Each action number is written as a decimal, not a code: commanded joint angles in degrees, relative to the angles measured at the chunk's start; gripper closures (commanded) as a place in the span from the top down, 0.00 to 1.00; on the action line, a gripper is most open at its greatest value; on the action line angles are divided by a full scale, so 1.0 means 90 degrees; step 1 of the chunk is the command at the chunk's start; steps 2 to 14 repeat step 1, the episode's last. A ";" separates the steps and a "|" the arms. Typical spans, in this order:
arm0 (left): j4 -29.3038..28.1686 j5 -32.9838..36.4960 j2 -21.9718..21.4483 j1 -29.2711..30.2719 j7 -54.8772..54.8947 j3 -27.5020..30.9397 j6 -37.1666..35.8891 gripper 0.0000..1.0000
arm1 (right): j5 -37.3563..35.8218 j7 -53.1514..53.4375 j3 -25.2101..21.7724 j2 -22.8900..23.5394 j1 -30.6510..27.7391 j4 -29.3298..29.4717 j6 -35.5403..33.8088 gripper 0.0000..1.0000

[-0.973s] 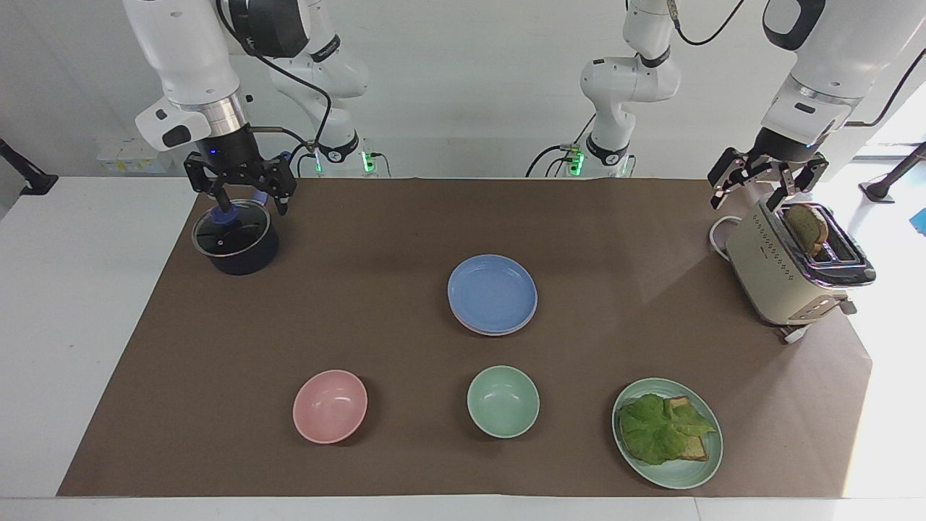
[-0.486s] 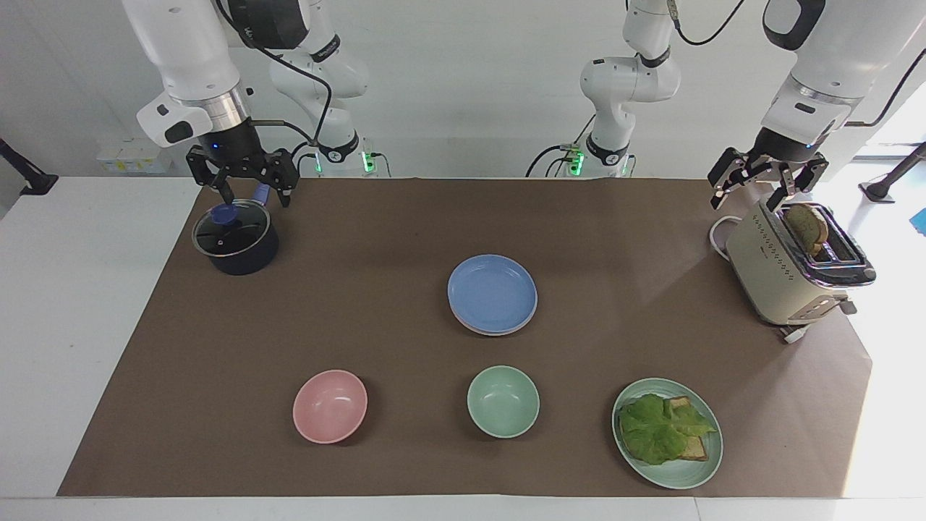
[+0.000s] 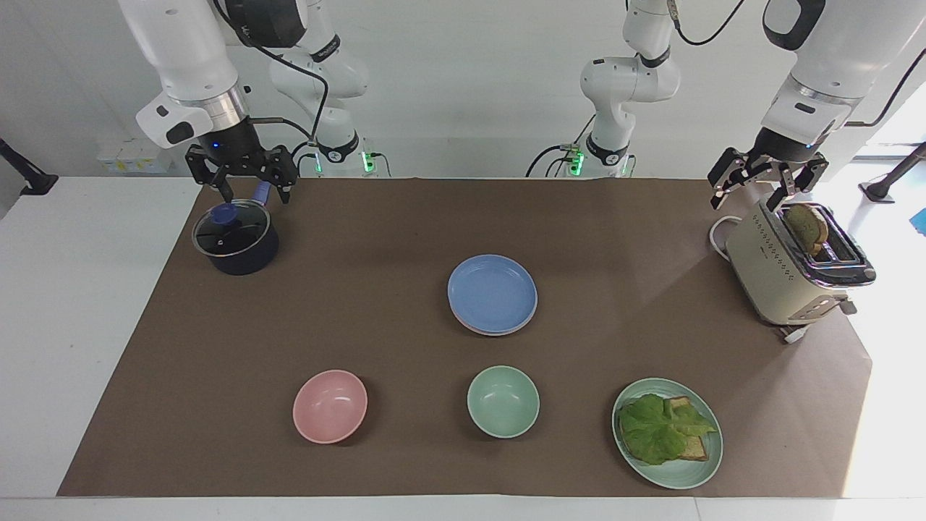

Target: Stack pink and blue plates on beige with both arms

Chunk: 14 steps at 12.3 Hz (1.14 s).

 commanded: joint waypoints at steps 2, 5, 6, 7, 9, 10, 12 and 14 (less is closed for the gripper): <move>-0.0007 0.0103 -0.0033 0.0045 0.0078 -0.0025 -0.0091 1.00 | 0.0162 -0.0213 0.0018 -0.0074 -0.0094 0.0004 -0.0135 1.00; -0.0007 0.0103 -0.0033 0.0045 0.0078 -0.0025 -0.0091 1.00 | 0.0162 -0.0213 0.0018 -0.0074 -0.0094 0.0004 -0.0135 1.00; -0.0007 0.0103 -0.0033 0.0045 0.0078 -0.0025 -0.0091 1.00 | 0.0162 -0.0213 0.0018 -0.0074 -0.0094 0.0004 -0.0135 1.00; -0.0007 0.0103 -0.0033 0.0045 0.0078 -0.0025 -0.0091 1.00 | 0.0162 -0.0213 0.0018 -0.0074 -0.0094 0.0004 -0.0135 1.00; -0.0007 0.0103 -0.0033 0.0045 0.0078 -0.0025 -0.0091 1.00 | 0.0162 -0.0213 0.0018 -0.0074 -0.0094 0.0004 -0.0135 1.00; -0.0007 0.0103 -0.0033 0.0045 0.0078 -0.0025 -0.0091 1.00 | 0.0162 -0.0213 0.0018 -0.0074 -0.0094 0.0004 -0.0135 1.00; -0.0007 0.0103 -0.0033 0.0045 0.0078 -0.0025 -0.0091 1.00 | 0.0162 -0.0213 0.0018 -0.0074 -0.0094 0.0004 -0.0135 1.00; -0.0007 0.0103 -0.0033 0.0045 0.0078 -0.0025 -0.0091 1.00 | 0.0162 -0.0213 0.0018 -0.0074 -0.0094 0.0004 -0.0135 1.00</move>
